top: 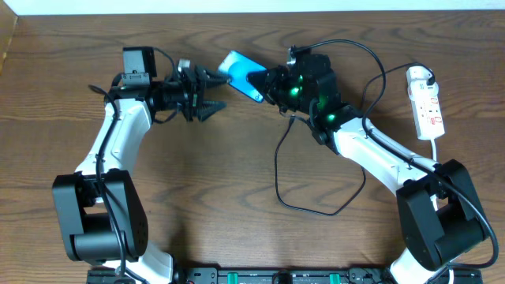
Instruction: Plug charger to phone and switch on socket
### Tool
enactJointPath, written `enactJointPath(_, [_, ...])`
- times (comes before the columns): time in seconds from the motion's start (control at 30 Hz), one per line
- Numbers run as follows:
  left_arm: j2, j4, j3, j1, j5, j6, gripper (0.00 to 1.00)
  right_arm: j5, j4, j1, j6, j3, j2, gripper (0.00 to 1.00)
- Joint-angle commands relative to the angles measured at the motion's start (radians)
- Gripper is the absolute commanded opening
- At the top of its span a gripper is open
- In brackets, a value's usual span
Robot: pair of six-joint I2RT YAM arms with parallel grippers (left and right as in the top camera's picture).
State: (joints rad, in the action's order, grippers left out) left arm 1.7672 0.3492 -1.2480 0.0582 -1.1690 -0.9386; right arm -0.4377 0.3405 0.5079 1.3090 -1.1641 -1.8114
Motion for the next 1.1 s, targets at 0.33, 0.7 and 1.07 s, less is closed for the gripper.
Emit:
enactJointPath(0.33, [-0.022,-0.342,-0.022,0.003,-0.067,-0.238,0.59,0.043,0.14,0.025,0.402,-0.018,0.027,0.01])
enactJointPath(0.7, [-0.022,-0.427,-0.022,0.002,-0.016,-0.314,0.56,0.102,0.187,0.068,0.488,-0.018,0.027,0.02])
enactJointPath(1.07, [-0.022,-0.536,-0.022,0.002,0.01,-0.399,0.46,0.141,0.191,0.083,0.538,-0.018,0.027,0.02])
